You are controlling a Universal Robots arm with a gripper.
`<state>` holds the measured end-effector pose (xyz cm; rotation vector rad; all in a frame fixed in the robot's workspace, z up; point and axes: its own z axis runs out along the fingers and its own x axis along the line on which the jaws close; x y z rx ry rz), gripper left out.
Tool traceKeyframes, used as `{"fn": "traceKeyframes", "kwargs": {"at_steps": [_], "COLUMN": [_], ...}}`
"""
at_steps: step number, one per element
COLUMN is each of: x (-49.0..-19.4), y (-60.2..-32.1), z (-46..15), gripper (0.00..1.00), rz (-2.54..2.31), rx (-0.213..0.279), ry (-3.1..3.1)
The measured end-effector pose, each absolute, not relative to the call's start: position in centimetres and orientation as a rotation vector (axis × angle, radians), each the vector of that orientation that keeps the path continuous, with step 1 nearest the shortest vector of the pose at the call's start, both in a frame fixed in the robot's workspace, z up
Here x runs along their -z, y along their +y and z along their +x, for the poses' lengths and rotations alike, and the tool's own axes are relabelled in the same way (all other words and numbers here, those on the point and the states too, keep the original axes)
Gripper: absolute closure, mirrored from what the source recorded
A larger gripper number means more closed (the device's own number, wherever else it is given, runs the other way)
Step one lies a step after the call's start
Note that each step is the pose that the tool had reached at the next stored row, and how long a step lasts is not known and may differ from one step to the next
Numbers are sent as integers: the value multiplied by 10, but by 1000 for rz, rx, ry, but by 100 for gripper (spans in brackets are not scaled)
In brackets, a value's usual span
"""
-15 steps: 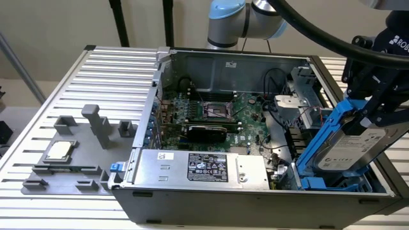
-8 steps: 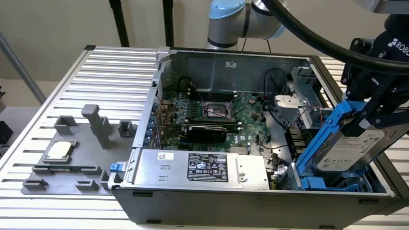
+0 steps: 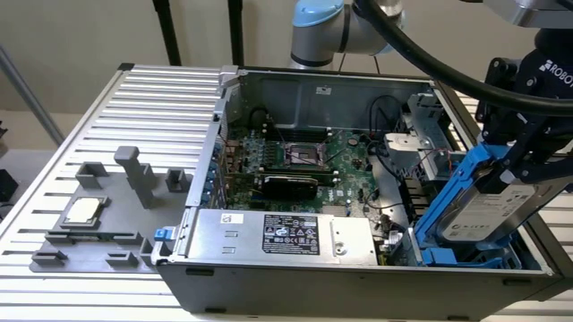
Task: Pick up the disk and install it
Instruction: 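Insert the disk into the insertion slot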
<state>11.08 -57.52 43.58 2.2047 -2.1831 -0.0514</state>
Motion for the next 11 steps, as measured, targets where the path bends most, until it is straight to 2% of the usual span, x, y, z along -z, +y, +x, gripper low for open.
{"fn": "traceKeyframes", "kwargs": {"at_steps": [11], "x": [-426], "y": [-575], "z": [111], "gripper": [100], "rz": [2206], "rx": [59], "ry": [-2184]}}
